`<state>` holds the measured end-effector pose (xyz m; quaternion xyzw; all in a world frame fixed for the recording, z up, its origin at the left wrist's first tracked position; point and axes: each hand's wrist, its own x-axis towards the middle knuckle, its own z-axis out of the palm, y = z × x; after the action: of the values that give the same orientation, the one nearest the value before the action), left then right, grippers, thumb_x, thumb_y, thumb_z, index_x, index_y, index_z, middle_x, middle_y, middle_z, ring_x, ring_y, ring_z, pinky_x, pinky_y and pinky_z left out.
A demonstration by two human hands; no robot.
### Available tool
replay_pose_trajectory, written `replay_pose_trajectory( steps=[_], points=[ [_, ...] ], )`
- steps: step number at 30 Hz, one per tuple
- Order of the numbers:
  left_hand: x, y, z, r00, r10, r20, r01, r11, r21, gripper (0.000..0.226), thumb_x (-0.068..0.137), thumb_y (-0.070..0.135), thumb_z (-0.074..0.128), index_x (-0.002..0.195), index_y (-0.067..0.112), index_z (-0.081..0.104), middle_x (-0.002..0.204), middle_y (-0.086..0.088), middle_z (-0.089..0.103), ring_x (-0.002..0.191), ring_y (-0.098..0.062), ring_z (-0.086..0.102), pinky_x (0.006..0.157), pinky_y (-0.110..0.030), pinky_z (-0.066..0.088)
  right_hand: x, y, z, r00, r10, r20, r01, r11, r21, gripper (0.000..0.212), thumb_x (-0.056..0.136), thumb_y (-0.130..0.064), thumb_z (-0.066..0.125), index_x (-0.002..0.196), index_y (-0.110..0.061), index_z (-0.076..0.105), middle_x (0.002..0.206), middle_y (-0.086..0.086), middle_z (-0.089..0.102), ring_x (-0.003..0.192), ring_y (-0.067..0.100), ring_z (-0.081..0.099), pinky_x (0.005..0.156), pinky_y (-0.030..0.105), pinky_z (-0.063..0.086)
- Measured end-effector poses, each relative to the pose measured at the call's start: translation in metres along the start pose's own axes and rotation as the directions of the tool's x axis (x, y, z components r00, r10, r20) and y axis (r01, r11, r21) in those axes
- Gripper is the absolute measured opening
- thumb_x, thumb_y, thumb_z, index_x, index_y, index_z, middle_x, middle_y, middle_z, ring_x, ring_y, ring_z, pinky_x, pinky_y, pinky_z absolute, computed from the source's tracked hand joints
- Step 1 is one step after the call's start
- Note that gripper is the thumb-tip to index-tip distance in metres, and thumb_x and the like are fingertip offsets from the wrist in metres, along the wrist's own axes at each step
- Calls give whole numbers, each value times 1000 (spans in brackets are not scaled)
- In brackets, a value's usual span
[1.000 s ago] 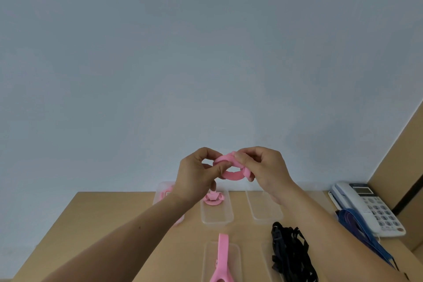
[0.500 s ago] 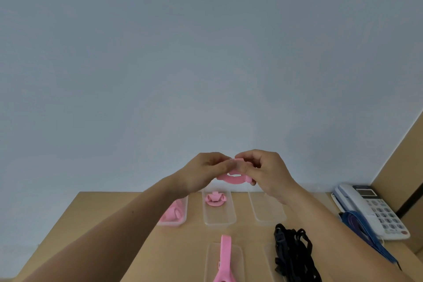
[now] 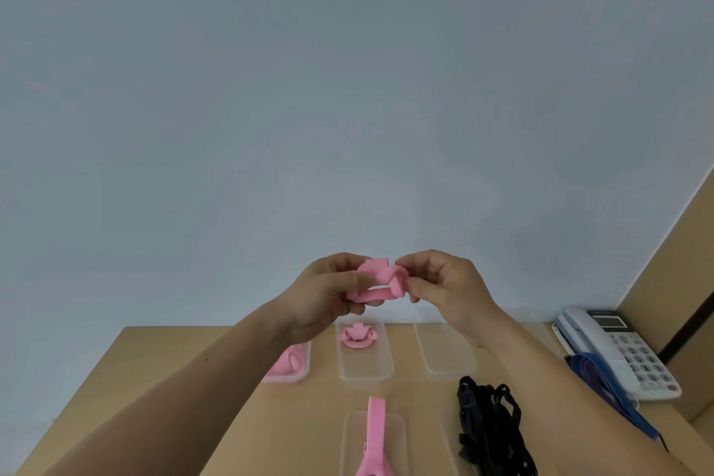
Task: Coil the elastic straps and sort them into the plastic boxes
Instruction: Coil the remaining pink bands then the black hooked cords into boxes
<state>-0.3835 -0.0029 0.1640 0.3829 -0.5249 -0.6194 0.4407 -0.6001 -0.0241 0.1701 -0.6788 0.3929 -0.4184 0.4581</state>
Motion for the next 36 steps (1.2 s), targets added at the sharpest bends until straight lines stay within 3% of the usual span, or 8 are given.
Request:
replay_pose_trajectory(
  steps=[7, 11, 15, 18, 20, 26, 29, 36],
  points=[
    [-3, -3, -3, 998, 15, -54, -19, 996, -85, 16, 80, 20, 71, 94, 15, 78, 84, -5, 70, 79, -23, 65, 68, -28, 45, 5, 12, 17, 988, -111, -103, 107, 993, -47, 10, 87, -9, 72, 89, -19, 69, 68, -16, 68, 57, -1, 57, 57, 11, 42],
    [-4, -5, -6, 994, -9, -111, -2, 996, -94, 29, 79, 19, 72, 106, 8, 73, 86, -6, 72, 80, -23, 67, 68, -29, 46, 9, 14, 24, 985, -135, -109, 125, 988, -90, 11, 89, -12, 70, 87, -23, 70, 71, -14, 69, 60, 0, 57, 59, 12, 43],
    [-3, -4, -14, 991, -48, -125, 39, 996, -75, 30, 78, 20, 75, 105, 8, 71, 91, -8, 74, 85, -23, 71, 71, -29, 47, 11, 15, 28, 988, -153, -20, 147, 972, -186, 19, 83, -32, 70, 102, -31, 68, 101, -14, 70, 94, 5, 64, 75, 18, 49],
    [-1, -6, -22, 987, -91, -133, 78, 992, -101, 6, 90, 8, 65, 93, 7, 70, 90, -11, 72, 86, -27, 73, 66, -28, 49, 14, 20, 36, 940, -328, 98, 334, 815, -474, 41, 77, -35, 76, 114, -30, 60, 111, -19, 61, 105, 9, 59, 81, 18, 46],
    [-1, -8, -29, 985, -114, -127, 102, 990, -100, 14, 91, 3, 60, 84, 7, 71, 90, -14, 70, 84, -29, 73, 62, -28, 50, 16, 24, 42, 927, -349, 139, 361, 726, -585, 44, 73, -34, 82, 111, -30, 59, 110, -21, 57, 104, 5, 56, 82, 19, 46],
    [2, -23, -46, 974, -216, -64, 213, 975, -57, 7, 90, -1, 55, 88, 1, 61, 75, -7, 72, 74, -23, 72, 53, -24, 50, 20, 38, 57, 847, -458, 271, 482, 442, -757, 28, 76, -32, 75, 95, -14, 65, 104, -9, 64, 94, 10, 58, 70, 22, 50],
    [7, -34, -52, 971, -238, -10, 238, 971, 28, 16, 89, 4, 55, 87, 5, 70, 81, -6, 74, 72, -18, 69, 56, -23, 51, 22, 52, 62, 886, -387, 254, 423, 456, -783, 23, 80, -31, 69, 93, -13, 64, 94, -9, 65, 85, 11, 59, 65, 24, 50],
    [30, -86, -62, 952, -252, -172, 297, 896, 331, 15, 91, 22, 63, 103, 14, 67, 104, -11, 71, 82, -16, 62, 66, -28, 49, 17, 115, 48, 984, -166, 60, 145, 570, -809, 16, 79, -29, 73, 92, -20, 67, 91, -13, 65, 84, 6, 57, 68, 15, 43]
  ],
)
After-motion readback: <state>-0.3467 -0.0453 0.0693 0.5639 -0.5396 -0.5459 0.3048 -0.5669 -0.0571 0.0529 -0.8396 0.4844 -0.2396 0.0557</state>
